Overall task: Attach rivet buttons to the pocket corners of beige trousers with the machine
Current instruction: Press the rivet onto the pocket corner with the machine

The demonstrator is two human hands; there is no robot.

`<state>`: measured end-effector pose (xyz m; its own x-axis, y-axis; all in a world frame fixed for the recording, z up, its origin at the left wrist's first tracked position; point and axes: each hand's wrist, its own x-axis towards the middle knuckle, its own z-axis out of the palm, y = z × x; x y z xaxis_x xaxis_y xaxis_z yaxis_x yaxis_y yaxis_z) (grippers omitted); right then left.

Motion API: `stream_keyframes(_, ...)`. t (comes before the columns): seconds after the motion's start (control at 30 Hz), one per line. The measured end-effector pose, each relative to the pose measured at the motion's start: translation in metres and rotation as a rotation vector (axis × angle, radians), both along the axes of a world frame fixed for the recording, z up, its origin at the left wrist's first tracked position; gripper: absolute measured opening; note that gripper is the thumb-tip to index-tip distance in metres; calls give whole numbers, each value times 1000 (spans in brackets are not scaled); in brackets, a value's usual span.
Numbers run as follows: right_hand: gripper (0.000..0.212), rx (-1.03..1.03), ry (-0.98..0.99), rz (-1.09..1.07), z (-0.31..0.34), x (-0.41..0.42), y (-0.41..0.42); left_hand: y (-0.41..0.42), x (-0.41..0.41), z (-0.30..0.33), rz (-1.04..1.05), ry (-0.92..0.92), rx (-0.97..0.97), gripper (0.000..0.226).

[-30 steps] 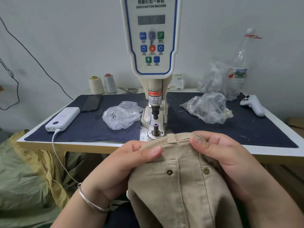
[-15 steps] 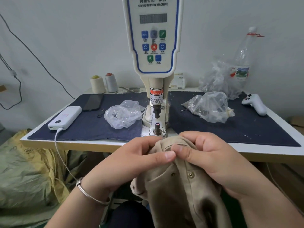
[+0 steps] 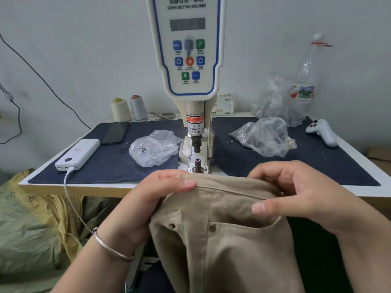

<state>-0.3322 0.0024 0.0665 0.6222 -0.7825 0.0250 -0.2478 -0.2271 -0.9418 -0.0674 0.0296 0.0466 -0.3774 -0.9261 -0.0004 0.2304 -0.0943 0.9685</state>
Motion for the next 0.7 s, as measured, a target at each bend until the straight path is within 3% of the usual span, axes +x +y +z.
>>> stream_keyframes(0.1, 21, -97, -53, -33, 2, -4, 1, 0, 7, 4, 31, -9, -16, 36)
stream_keyframes(0.17, 21, -39, -226, -58, 2, -4, 2, 1, 9, 6, -3, -16, -11, 44)
stream_keyframes(0.27, 43, 49, -410, -75, 3, -8, 2, 0, 8, 8, -14, -80, -5, 32)
stream_keyframes(0.4, 63, 182, -590, 126, 4, -22, 2, 1, 8, 11, -36, -225, -33, 24)
stream_keyframes(0.53, 69, 201, -641, 252, 0, -31, 5, -1, 7, 8, -54, -274, -88, 38)
stream_keyframes(0.63, 57, 155, -572, 196, 2, -30, 10, 0, -5, 12, -164, -310, -127, 50)
stream_keyframes(0.7, 51, 104, -488, 135, 4, -28, 16, -1, -18, 19, -244, -449, -216, 48)
